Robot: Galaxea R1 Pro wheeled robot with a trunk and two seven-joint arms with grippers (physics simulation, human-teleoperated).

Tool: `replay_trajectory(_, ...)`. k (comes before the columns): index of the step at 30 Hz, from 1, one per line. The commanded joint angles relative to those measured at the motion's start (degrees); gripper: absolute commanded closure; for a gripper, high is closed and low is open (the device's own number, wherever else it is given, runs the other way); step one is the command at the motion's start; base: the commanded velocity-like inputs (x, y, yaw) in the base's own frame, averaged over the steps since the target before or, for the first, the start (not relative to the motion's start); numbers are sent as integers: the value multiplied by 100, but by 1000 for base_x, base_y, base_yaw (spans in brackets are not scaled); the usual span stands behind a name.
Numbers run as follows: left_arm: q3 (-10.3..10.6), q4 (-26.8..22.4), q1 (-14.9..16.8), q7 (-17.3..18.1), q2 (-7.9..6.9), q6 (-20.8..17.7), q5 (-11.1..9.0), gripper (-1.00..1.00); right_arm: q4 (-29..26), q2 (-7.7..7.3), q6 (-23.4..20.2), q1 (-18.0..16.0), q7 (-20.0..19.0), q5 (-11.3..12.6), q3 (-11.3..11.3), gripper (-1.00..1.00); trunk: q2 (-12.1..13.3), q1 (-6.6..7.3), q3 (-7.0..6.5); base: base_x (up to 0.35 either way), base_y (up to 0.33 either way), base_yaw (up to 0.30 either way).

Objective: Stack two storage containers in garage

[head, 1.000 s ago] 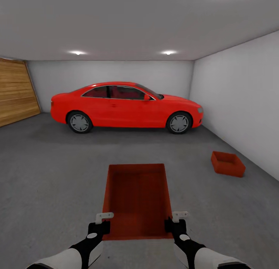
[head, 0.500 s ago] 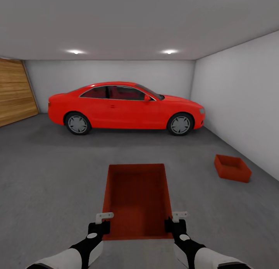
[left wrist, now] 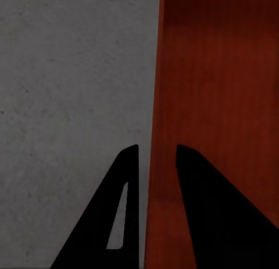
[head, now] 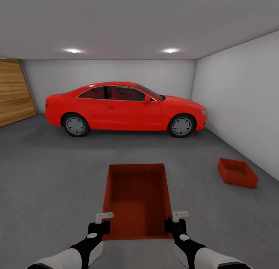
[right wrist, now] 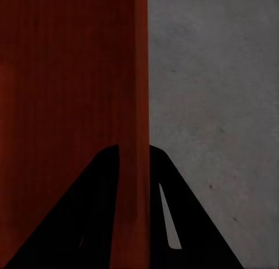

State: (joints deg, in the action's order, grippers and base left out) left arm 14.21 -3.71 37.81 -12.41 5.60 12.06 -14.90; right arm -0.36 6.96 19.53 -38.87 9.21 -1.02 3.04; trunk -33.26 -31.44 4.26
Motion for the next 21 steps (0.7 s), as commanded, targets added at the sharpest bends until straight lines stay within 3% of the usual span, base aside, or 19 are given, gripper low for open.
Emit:
replay_trajectory(1,22,-6,8,-104,2,150,-17,100,26,139,43,-6,37,210,-278,100,-9,-5,10,321,0,0)
replay_trajectory(21,25,-7,9,-104,2,148,-14,100,27,139,49,-6,37,211,-278,100,-9,-5,10,321,0,0)
